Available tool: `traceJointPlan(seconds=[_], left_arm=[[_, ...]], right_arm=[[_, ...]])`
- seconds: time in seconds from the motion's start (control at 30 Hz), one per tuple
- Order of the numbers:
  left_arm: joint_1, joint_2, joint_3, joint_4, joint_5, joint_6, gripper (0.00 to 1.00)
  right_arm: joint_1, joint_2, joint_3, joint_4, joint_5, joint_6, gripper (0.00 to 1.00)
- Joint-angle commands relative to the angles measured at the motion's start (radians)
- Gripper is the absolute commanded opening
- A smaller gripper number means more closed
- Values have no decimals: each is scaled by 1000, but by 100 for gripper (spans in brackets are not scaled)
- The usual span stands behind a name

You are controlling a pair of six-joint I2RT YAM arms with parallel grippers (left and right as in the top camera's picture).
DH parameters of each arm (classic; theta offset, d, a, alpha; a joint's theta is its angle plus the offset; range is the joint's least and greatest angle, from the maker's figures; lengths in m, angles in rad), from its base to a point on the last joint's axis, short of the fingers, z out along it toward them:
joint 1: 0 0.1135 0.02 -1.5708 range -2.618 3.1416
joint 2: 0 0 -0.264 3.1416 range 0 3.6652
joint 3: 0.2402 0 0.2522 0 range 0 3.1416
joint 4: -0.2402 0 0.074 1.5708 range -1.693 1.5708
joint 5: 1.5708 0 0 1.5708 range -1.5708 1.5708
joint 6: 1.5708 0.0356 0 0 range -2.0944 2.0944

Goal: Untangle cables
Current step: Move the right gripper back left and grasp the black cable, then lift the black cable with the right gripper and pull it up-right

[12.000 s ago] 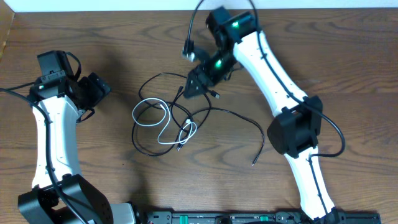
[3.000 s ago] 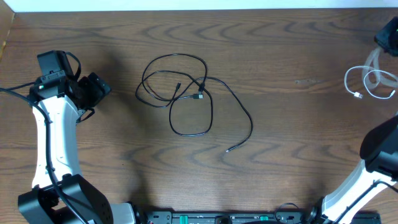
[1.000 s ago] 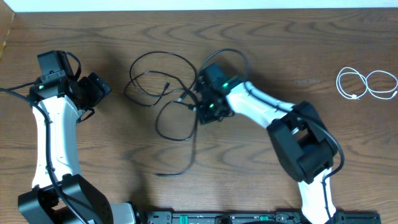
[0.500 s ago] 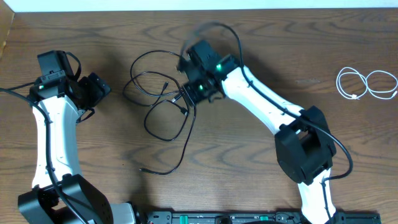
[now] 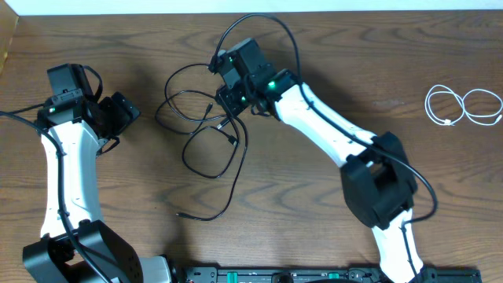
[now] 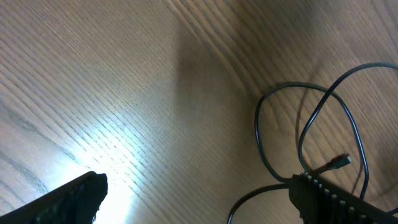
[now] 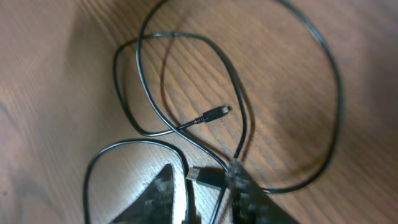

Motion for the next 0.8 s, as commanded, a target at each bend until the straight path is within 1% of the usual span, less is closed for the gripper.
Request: traceJointPlan(seconds=[0.0, 0.03, 0.17, 0.37, 0.43, 0.47, 0.5, 0.53, 0.67, 0.77], left_arm=[[2, 6, -6, -4, -17, -6, 98], [2, 6, -6, -3, -17, -6, 98], [2, 6, -6, -4, -17, -6, 98], [2, 6, -6, -4, -17, -5, 98], [2, 6, -6, -3, -17, -6, 98], [2, 6, -6, -4, -17, -5, 98], [2, 6, -6, -4, -17, -5, 98], [2, 6, -6, -3, -17, -6, 98], [2, 6, -6, -3, -17, -6, 98], [2, 6, -6, -3, -17, -6, 98]], right_arm=[[14, 80, 0, 23, 12, -11, 30], [16, 108, 0, 42, 13, -11, 32], [16, 167, 0, 90, 16, -11, 35], [16, 222, 0, 135, 16, -11, 34], [17, 224, 0, 132, 15, -11, 29], [17, 224, 0, 128, 15, -11, 22], [17, 224, 0, 128, 15, -11, 9], [17, 224, 0, 129, 15, -11, 1], [11, 210, 6, 141, 13, -11, 1], [-2, 169, 10, 147, -22, -11, 1]])
